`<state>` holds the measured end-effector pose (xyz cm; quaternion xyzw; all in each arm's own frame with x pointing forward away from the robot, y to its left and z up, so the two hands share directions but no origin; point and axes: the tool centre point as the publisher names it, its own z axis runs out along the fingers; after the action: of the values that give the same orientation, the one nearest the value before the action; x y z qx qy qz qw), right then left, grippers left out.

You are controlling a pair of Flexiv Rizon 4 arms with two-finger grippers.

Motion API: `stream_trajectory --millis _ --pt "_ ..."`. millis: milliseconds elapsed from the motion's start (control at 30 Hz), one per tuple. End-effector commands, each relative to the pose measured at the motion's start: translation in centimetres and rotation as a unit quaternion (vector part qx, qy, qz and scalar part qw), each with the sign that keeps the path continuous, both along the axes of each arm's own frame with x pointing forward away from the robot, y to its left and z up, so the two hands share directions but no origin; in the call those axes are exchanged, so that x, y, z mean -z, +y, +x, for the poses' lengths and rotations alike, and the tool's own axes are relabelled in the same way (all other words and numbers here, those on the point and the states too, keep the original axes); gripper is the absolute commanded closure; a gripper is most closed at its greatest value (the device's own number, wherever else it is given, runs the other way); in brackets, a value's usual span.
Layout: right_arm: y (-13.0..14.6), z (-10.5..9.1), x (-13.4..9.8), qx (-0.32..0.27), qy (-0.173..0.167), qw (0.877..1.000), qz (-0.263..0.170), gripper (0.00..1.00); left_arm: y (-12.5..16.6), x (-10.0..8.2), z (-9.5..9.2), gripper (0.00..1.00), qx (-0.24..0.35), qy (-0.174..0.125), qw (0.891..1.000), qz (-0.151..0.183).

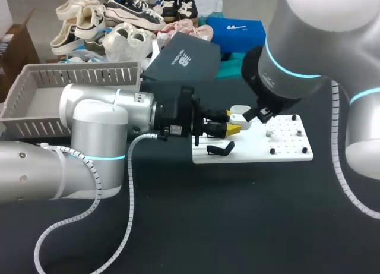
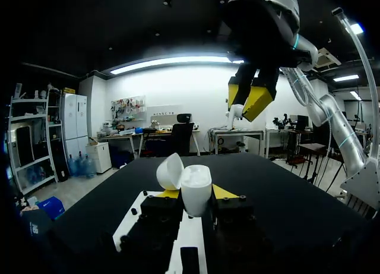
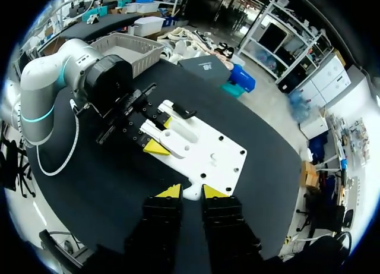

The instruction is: Pick up each earbud case from the left stands, insert the matching earbuds, close the lid, and place the case in the box.

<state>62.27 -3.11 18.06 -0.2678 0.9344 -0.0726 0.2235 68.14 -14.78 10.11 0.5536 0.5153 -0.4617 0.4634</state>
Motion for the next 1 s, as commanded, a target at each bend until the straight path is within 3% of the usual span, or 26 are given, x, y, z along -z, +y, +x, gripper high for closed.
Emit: stream_trajectory --millis 33,267,733,800,867,967,1000 --pt "1.3 0.5 0.2 0.021 0.034 0.999 -0.007 1.00 0.0 0.1 0.2 1.00 0.003 0.000 1.000 0.000" --pt "1.7 0.2 -0.5 0.021 0.077 0.997 0.015 1.00 0.0 0.1 0.2 1.00 0.003 0.000 1.000 0.000" --pt "1.7 0.2 -0.5 0.021 0.077 0.997 0.015 1.00 0.0 0.1 0.2 1.00 0.003 0.000 1.000 0.000" --pt "2.1 1.0 -0.9 0.049 0.078 0.996 0.008 1.00 0.0 0.1 0.2 1.00 0.003 0.000 1.000 0.000" --pt "2.4 1.8 -1.4 0.099 0.083 0.991 0.033 1.00 0.0 0.1 0.2 1.00 0.003 0.000 1.000 0.000" --pt "2.0 2.5 -1.6 0.173 0.105 0.977 0.067 1.00 0.0 0.1 0.2 1.00 0.003 0.000 1.000 0.000" --pt "1.7 2.6 -1.5 0.192 0.094 0.975 0.060 1.00 0.0 0.1 0.2 1.00 0.003 0.000 1.000 0.000"
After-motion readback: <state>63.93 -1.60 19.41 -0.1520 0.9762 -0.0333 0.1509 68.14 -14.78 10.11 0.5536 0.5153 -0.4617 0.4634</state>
